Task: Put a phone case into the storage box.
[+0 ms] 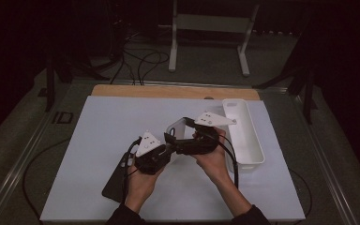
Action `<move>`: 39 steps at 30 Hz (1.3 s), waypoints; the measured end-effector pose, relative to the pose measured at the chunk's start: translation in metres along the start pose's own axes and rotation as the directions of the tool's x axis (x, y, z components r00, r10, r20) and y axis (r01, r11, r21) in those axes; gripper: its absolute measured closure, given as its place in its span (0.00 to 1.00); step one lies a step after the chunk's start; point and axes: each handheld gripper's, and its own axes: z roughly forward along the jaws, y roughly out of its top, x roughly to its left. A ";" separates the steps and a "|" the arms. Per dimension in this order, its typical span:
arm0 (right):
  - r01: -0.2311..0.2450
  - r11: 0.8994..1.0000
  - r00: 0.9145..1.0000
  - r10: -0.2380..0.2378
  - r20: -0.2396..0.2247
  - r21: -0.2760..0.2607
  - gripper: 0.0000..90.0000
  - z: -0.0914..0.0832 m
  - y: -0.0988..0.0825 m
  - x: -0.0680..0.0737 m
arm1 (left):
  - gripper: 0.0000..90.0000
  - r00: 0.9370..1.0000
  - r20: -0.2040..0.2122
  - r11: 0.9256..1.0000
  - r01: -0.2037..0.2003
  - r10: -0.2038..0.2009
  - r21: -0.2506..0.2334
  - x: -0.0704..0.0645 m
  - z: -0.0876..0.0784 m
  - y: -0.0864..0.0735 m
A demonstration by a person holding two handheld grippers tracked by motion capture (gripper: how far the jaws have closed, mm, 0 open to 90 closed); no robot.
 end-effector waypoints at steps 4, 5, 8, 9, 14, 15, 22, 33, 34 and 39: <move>-0.019 1.000 1.000 0.019 -0.004 0.004 0.15 0.003 -0.002 -0.002 | 0.95 1.000 0.004 1.000 -0.005 0.005 0.003 -0.002 0.001 -0.001; -0.024 1.000 1.000 0.024 -0.006 0.007 0.15 0.004 -0.002 -0.001 | 0.95 1.000 0.000 1.000 -0.008 0.008 0.005 -0.003 0.002 -0.001; -0.021 1.000 1.000 0.021 0.012 -0.002 0.16 0.004 -0.002 0.000 | 0.95 1.000 -0.002 1.000 0.002 -0.001 0.007 -0.003 0.003 -0.001; -0.023 1.000 1.000 0.023 0.015 -0.003 0.17 0.004 -0.002 0.000 | 0.95 1.000 -0.001 1.000 0.003 -0.003 0.007 -0.003 0.003 -0.001; -0.022 1.000 1.000 0.022 0.023 -0.002 0.18 0.003 -0.002 0.001 | 0.95 1.000 0.001 1.000 0.001 -0.001 0.009 -0.003 0.003 -0.002; -0.019 1.000 0.999 0.019 0.026 -0.002 0.18 0.003 -0.002 0.001 | 0.95 1.000 0.002 1.000 0.002 -0.002 0.009 -0.004 0.003 -0.002; -0.008 1.000 0.999 0.008 0.031 0.001 0.19 0.002 -0.002 0.003 | 0.84 1.000 0.002 1.000 0.001 -0.001 0.016 -0.001 0.002 -0.002; 0.008 1.000 0.999 -0.008 0.042 -0.006 0.19 0.001 -0.001 0.002 | 0.15 0.990 -0.124 0.998 -0.062 0.064 0.014 0.004 -0.015 -0.007; 0.011 1.000 0.999 -0.011 0.042 -0.006 0.19 0.001 -0.001 0.002 | 0.12 0.989 -0.131 0.998 -0.068 0.070 0.016 0.005 -0.017 -0.008; 0.018 1.000 0.999 -0.018 0.048 -0.001 0.19 0.001 -0.002 0.000 | 0.05 0.988 -0.132 0.997 -0.080 0.081 0.014 0.015 -0.031 -0.014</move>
